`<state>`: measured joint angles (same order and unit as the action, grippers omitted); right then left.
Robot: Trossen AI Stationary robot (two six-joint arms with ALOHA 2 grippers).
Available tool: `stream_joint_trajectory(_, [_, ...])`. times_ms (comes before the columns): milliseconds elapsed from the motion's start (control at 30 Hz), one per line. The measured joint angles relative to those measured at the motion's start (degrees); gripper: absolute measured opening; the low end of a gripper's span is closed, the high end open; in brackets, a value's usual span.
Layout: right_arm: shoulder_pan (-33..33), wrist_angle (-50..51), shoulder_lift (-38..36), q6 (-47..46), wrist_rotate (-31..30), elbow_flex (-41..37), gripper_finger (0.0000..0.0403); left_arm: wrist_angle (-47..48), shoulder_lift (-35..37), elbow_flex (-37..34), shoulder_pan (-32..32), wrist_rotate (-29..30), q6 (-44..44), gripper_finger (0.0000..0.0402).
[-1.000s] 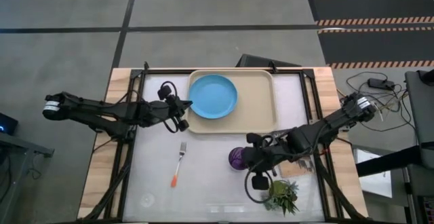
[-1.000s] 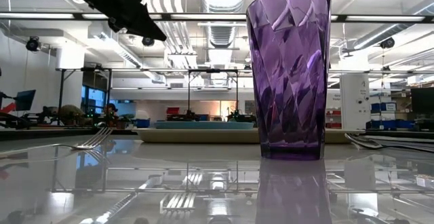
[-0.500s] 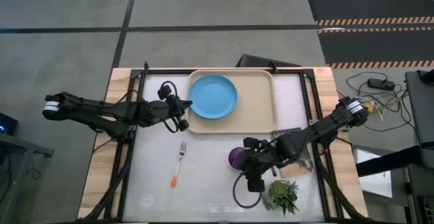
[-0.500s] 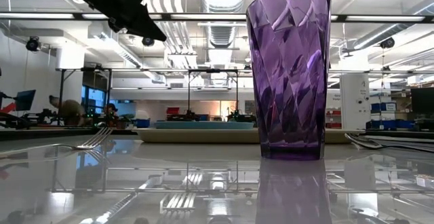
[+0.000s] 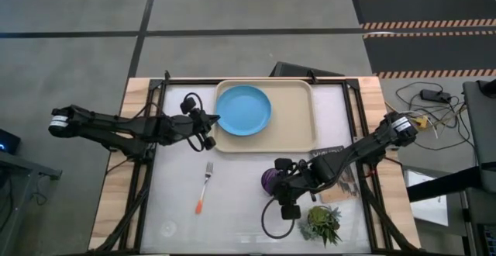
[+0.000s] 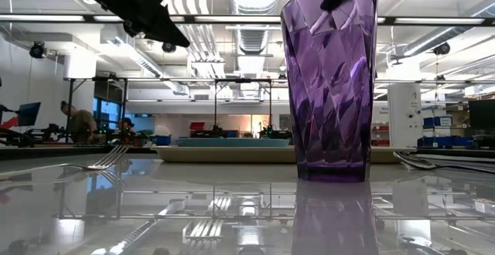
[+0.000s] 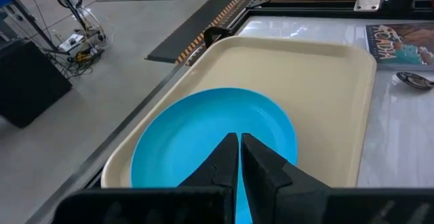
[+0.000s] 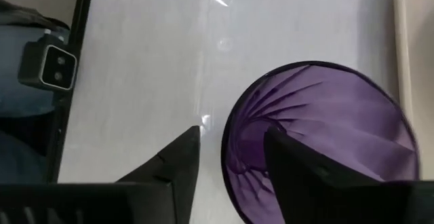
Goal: Pick and place plate/cup/fork/spoon on tray
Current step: Put the purple cup on the top right of the tray
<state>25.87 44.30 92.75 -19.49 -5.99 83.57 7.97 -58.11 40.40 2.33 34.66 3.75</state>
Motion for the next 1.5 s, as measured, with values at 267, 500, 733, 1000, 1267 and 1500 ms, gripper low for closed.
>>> stream_joint_trajectory(267, [-0.1,-0.9,1.9,0.7,1.0,-0.1,0.0111,0.0,0.0,0.0,0.0,0.0,0.0,0.0001])
stream_joint_trajectory(500, [-0.3,-1.1,1.9,0.7,1.7,-0.1,0.0044,0.0,0.0,0.0,0.0,0.0,0.0,0.0001])
stream_joint_trajectory(733, [-0.4,-0.6,1.8,2.2,2.0,0.7,0.0010,0.0,0.0,0.0,0.0,0.0,0.0,0.0001])
stream_joint_trajectory(1000, [-1.6,6.2,-0.2,3.7,1.8,6.5,0.0009,0.0,0.0,0.0,0.0,0.0,0.0,0.0001])
stream_joint_trajectory(1267, [-8.8,14.8,-4.6,8.9,-0.8,9.2,0.0009,0.0,0.0,0.0,0.0,0.0,0.0,0.0001])
stream_joint_trajectory(1500, [-22.4,18.3,-7.6,17.4,-1.5,9.0,0.0009,0.0,0.0,0.0,0.0,0.0,0.0,0.0001])
